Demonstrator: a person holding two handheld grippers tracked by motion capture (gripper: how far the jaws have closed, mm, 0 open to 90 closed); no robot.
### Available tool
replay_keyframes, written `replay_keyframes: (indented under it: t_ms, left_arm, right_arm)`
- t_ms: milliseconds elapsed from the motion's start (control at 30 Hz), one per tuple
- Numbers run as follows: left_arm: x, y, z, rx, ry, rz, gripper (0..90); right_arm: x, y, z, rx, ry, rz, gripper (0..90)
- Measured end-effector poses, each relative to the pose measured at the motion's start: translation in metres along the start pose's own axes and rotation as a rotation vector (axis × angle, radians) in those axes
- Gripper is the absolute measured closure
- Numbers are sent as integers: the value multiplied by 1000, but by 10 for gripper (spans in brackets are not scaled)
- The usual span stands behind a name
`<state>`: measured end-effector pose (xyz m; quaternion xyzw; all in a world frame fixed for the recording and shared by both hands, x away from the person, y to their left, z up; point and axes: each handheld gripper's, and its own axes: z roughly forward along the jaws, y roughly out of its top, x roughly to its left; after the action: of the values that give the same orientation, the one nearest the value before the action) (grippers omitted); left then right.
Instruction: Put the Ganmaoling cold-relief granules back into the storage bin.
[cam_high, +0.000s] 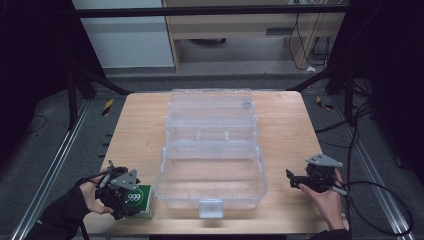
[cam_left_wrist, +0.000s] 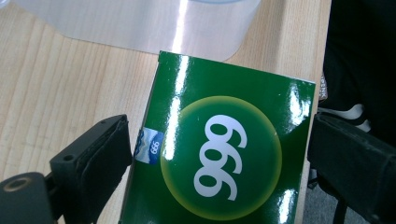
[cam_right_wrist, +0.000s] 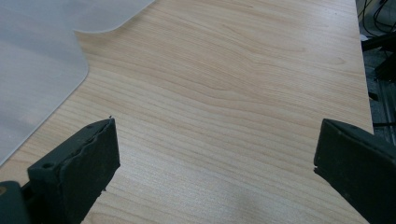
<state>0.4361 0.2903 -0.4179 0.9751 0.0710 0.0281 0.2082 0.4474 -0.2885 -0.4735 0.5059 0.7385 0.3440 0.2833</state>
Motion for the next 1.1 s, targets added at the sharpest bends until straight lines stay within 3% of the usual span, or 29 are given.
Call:
replay_keyframes:
  t_ms: [433, 667, 1100]
  left_arm:
    - [3, -3, 17, 51, -26, 16, 58]
    - [5, -4, 23, 49, -43, 24, 66]
    - [5, -3, 22, 59, -52, 36, 117]
  right_arm:
    - [1, -1, 1, 14, 7, -2, 6]
    - [1, -1, 2, 18, 10, -9, 6]
    - [2, -1, 3, 28, 16, -8, 7]
